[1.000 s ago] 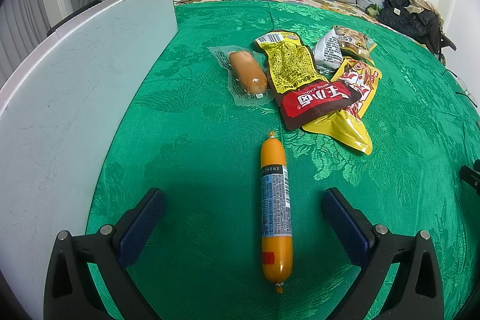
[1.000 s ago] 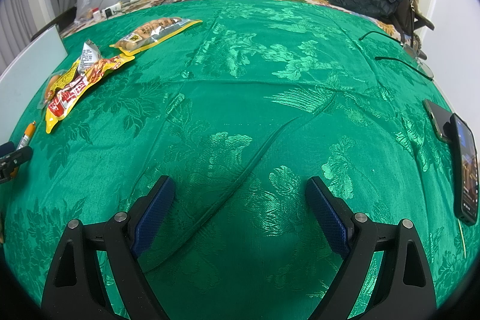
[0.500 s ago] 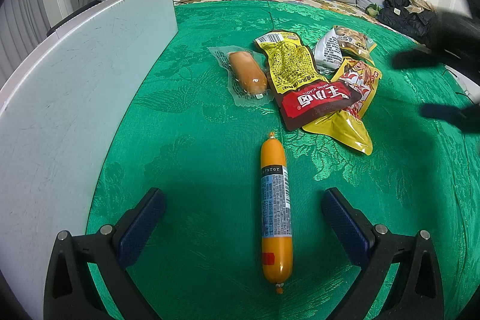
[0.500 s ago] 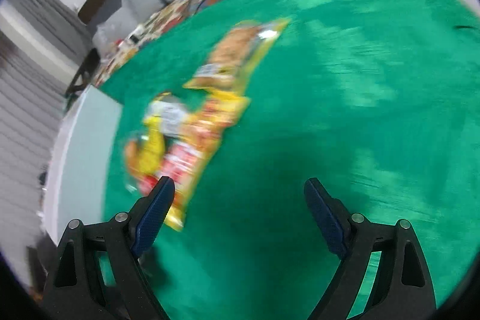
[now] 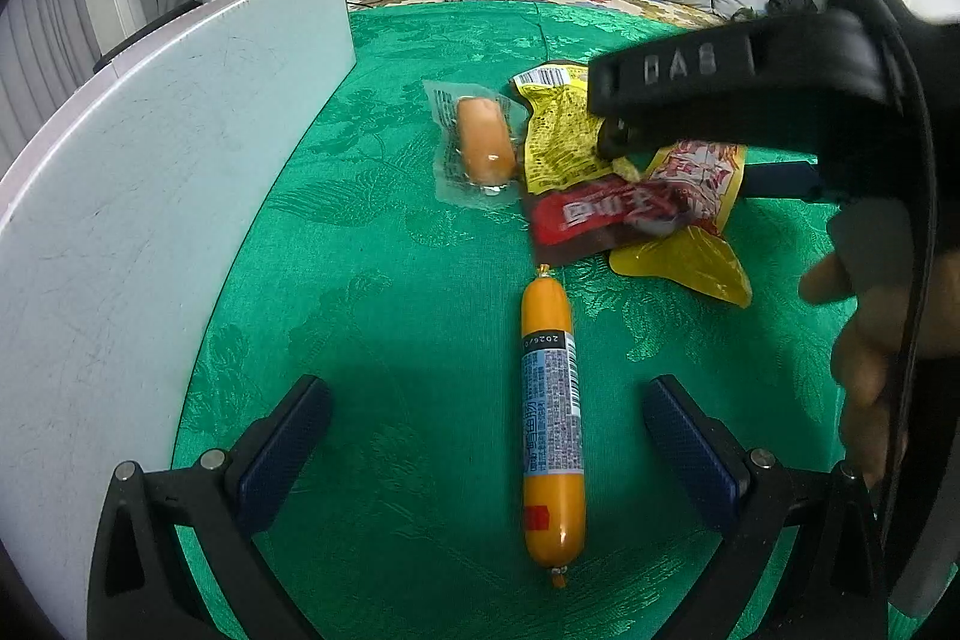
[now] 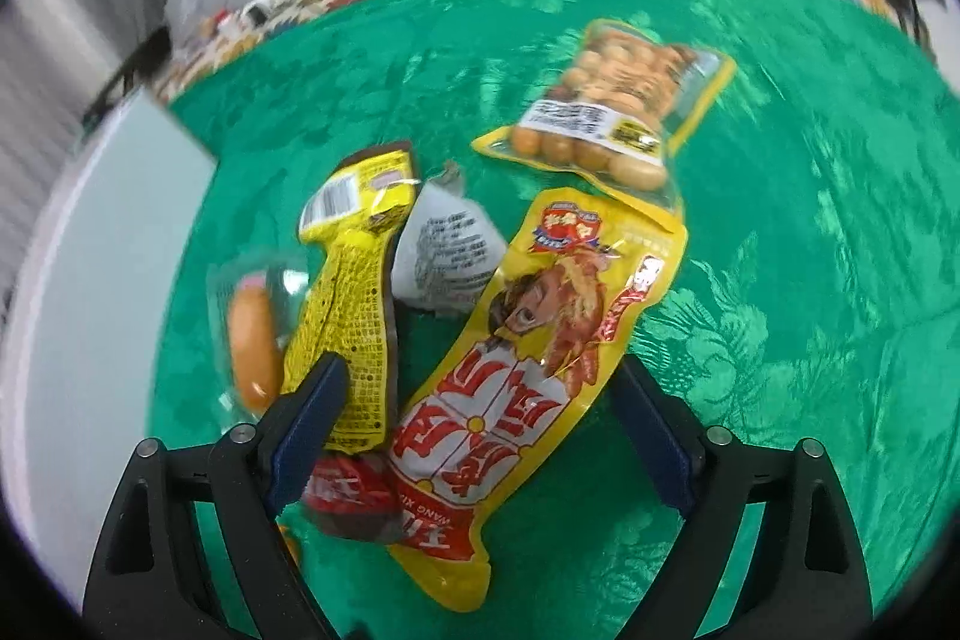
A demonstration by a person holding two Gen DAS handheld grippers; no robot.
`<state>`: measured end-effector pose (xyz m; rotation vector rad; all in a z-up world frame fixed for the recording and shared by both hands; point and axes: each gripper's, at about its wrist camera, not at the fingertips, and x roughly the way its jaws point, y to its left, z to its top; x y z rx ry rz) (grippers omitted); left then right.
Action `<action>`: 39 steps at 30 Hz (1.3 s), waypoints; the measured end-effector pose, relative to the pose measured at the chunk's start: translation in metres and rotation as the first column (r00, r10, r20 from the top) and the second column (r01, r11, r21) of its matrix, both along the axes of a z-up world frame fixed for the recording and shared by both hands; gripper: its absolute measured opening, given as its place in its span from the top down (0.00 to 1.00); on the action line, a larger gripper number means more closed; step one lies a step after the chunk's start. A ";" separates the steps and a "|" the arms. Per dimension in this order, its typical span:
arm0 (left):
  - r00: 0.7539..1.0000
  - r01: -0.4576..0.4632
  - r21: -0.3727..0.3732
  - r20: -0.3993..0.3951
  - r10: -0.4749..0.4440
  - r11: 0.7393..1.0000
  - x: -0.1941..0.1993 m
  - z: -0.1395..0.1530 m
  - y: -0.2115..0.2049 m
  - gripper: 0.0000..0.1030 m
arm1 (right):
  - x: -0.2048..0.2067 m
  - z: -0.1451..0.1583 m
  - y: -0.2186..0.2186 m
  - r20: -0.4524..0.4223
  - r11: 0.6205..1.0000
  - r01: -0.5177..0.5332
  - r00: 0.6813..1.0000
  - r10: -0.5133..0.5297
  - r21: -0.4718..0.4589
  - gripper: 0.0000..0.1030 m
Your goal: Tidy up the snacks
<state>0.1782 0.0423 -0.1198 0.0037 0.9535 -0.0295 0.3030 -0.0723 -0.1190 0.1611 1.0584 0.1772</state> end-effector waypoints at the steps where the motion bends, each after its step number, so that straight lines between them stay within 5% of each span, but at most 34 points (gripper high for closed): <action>1: 1.000 0.000 0.000 0.000 0.000 1.000 0.000 0.000 0.000 0.00 | -0.003 0.000 0.003 0.018 0.999 -0.032 0.999 0.033 -0.019 0.11; 7: 1.000 0.000 0.000 0.000 0.000 1.000 0.000 0.000 0.000 0.00 | -0.027 -0.006 0.005 0.033 0.955 -0.222 0.972 0.233 -0.195 0.17; 11: 1.000 0.000 0.000 0.000 0.000 1.000 0.000 0.000 0.000 0.00 | -0.057 -0.006 -0.029 0.037 0.933 -0.295 0.951 0.308 -0.205 0.22; 16: 1.000 0.000 0.000 0.000 0.000 1.000 0.000 0.000 0.000 0.00 | -0.087 -0.006 -0.095 0.048 0.947 -0.264 0.960 0.277 -0.183 0.19; 24: 1.000 0.001 -0.001 0.000 -0.001 1.000 0.000 0.000 0.000 0.00 | -0.134 0.006 -0.159 0.164 0.996 -0.091 0.982 0.090 0.002 0.19; 34: 1.000 0.001 -0.001 0.000 -0.001 1.000 0.000 0.000 0.000 0.00 | -0.143 -0.011 -0.145 0.164 0.980 -0.089 0.979 0.118 -0.176 0.17; 39: 1.000 0.001 -0.001 0.000 -0.001 1.000 0.000 0.000 0.000 0.00 | -0.142 -0.012 -0.147 0.161 0.980 -0.086 0.980 0.116 -0.180 0.15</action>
